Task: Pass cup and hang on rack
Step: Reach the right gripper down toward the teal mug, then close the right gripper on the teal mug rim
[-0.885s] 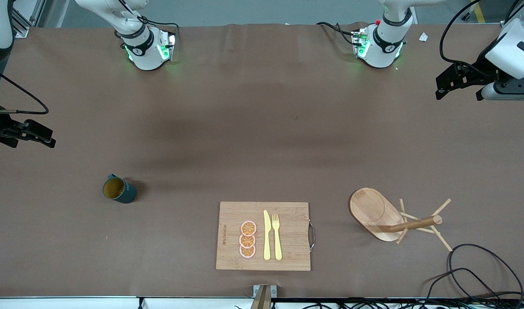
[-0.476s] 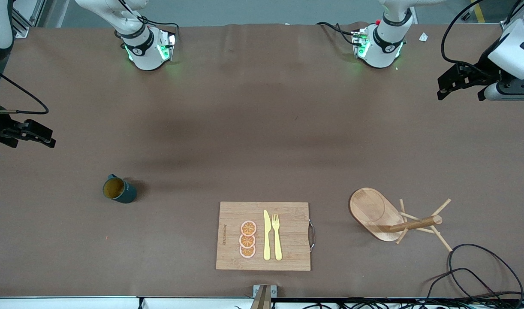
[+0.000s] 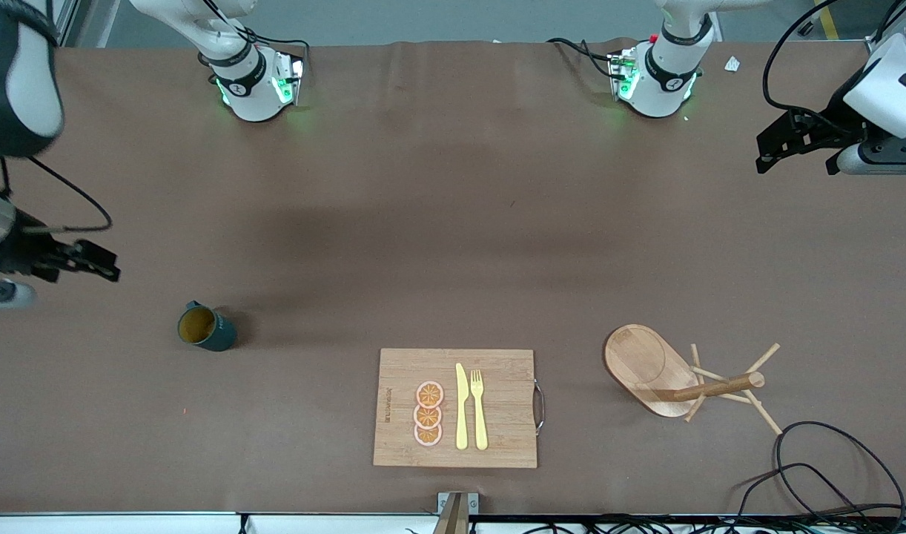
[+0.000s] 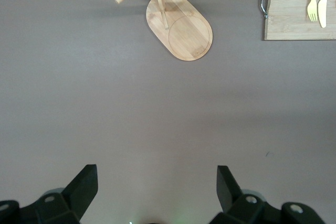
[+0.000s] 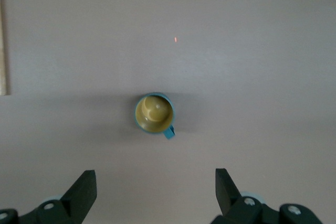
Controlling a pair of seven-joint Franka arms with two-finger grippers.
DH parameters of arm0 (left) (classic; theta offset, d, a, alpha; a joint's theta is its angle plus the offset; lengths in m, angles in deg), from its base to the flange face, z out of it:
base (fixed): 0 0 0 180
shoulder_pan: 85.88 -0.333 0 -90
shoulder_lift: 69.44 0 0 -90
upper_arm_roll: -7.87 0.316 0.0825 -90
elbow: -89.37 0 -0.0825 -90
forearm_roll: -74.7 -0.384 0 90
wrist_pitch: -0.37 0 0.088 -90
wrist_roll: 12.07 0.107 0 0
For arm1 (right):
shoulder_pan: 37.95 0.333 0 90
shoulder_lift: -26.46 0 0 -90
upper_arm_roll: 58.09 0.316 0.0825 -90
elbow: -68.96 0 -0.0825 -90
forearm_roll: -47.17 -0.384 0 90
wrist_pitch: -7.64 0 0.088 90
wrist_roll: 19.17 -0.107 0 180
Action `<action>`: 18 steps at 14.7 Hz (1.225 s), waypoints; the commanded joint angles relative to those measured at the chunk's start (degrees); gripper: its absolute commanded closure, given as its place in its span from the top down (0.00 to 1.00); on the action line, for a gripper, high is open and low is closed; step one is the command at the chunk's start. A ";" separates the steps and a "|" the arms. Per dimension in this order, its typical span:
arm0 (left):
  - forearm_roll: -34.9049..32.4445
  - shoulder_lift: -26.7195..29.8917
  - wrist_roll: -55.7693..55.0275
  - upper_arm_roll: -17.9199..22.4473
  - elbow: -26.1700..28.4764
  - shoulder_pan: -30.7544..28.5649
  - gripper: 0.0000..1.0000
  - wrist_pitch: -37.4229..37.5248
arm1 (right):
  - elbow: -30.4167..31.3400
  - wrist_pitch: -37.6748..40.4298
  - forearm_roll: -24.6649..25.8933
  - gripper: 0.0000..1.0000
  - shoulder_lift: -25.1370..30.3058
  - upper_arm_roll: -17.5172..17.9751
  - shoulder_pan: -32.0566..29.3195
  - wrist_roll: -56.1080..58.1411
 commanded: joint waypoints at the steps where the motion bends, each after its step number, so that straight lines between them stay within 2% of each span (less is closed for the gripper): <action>1: 0.45 0.13 0.10 0.09 -0.65 -0.07 1.00 -0.23 | 0.72 -3.37 -0.73 1.00 -4.71 0.40 1.44 0.14; 4: 0.54 0.13 0.28 0.00 -0.74 0.02 1.00 -0.23 | 0.81 -5.48 -1.08 1.00 -9.98 0.40 2.42 -0.30; 6: 0.63 0.13 0.63 0.00 -1.26 0.02 1.00 -0.23 | 1.59 -6.71 -5.89 1.00 -12.88 0.31 2.50 -0.30; 12: 2.91 0.13 -0.16 1.23 -1.71 -0.42 1.00 -0.40 | 10.02 -20.84 -6.09 1.00 -17.02 0.31 2.86 -0.21; 13: 3.00 0.05 -0.16 1.23 -1.71 -0.86 1.00 -0.40 | 11.08 -23.30 -6.09 0.93 -17.73 0.31 3.03 -0.21; 14: 3.00 0.05 -0.08 1.23 -1.71 -0.95 1.00 -0.40 | 11.70 -24.72 -6.09 0.53 -18.43 0.31 3.03 0.05; 15: 3.00 0.05 0.01 1.23 -1.71 -1.39 1.00 -0.40 | 11.62 -24.73 -6.09 0.32 -18.61 0.31 3.21 0.14; 18: 3.09 -0.39 0.63 1.23 -1.71 -2.71 1.00 -0.40 | 11.36 -24.21 -6.01 0.11 -18.61 0.31 3.21 0.58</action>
